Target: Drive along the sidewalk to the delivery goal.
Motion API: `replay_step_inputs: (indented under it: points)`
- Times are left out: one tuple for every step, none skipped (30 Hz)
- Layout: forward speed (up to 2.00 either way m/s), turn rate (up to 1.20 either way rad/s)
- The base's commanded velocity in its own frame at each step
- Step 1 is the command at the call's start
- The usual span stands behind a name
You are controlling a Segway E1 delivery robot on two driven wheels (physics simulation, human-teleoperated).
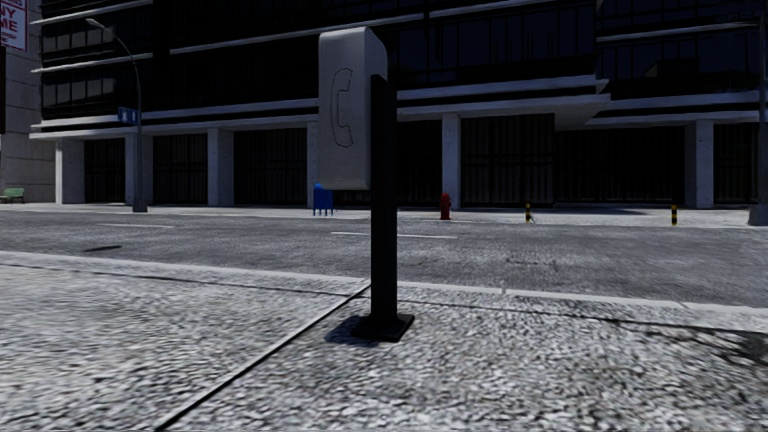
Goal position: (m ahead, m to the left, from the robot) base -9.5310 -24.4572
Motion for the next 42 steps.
replay_step_inputs:
  points:
    - [0.0, -0.52]
    - [0.0, -0.52]
    - [0.0, -0.52]
    - [0.0, -0.52]
    - [0.0, -0.52]
    - [0.0, -0.52]
    - [0.0, -0.52]
    - [0.0, -0.52]
    - [0.0, -0.52]
    - [0.0, -0.52]
    - [0.0, -0.52]
    - [0.0, -0.52]
    - [0.0, -0.52]
    - [0.0, -0.52]
    - [0.0, -0.52]
    - [0.0, -0.52]
    - [0.0, -0.52]
    - [0.0, -0.52]
    - [0.0, -0.52]
    - [0.0, -0.52]
    - [0.0, -0.52]
    - [0.0, -0.52]
    - [0.0, -0.52]
    - [0.0, -0.52]
    - [0.0, -0.52]
    - [0.0, -0.52]
    - [0.0, -0.52]
    - [0.0, -0.52]
    - [0.0, -0.52]
    - [0.0, -0.52]
    - [0.0, -0.52]
    - [0.0, -0.52]
    - [0.0, -0.52]
    - [0.0, -0.52]
    - [0.0, -0.52]
    - [0.0, -0.52]
    - [0.0, -0.52]
    - [0.02, -0.52]
    - [0.05, -0.53]
    - [0.05, -0.53]
    - [0.05, -0.53]
    - [0.06, -0.53]
